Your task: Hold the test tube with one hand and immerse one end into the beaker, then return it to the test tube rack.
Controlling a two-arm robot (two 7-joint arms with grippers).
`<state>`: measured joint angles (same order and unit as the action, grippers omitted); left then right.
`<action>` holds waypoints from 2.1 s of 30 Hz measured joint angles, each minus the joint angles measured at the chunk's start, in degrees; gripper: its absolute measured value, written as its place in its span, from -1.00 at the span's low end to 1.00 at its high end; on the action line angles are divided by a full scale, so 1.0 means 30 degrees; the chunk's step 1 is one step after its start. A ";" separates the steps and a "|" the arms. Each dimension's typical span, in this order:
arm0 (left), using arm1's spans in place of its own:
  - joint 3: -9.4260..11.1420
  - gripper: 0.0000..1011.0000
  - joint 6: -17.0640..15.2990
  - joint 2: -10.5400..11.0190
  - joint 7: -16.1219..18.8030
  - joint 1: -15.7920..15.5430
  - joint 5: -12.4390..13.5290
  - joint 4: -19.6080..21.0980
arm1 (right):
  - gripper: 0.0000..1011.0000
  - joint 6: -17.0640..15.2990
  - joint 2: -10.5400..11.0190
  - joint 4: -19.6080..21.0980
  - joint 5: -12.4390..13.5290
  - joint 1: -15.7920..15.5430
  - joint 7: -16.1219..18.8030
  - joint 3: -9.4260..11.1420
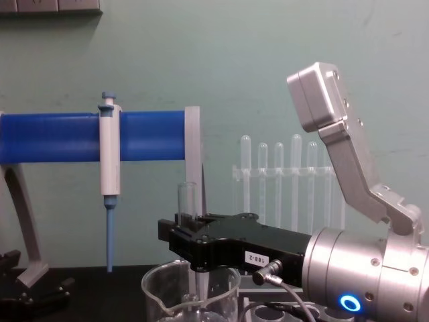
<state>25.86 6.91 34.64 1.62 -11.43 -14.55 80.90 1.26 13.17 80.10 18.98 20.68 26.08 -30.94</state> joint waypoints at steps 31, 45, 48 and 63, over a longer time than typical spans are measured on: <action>0.0001 0.98 0.0001 0.0000 0.0000 0.0001 0.0000 0.0000 | -0.55 0.0000 -0.0002 0.0000 0.0000 0.0000 0.0000 0.0001; 0.0001 0.98 0.0000 0.0000 0.0000 0.0001 0.0000 0.0001 | -0.55 -0.0001 -0.0001 0.0000 0.0000 0.0000 0.0001 0.0000; 0.0000 0.98 0.0000 0.0000 0.0000 0.0000 0.0000 0.0000 | -0.55 -0.0001 -0.0001 0.0000 0.0000 0.0000 0.0000 0.0001; 0.0001 0.98 0.0000 0.0001 0.0000 0.0002 0.0001 0.0000 | -0.55 0.0000 -0.0002 0.0000 0.0000 0.0000 0.0000 0.0001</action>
<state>25.86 6.91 34.65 1.62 -11.43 -14.55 80.90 1.26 13.17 80.10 18.98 20.68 26.08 -30.93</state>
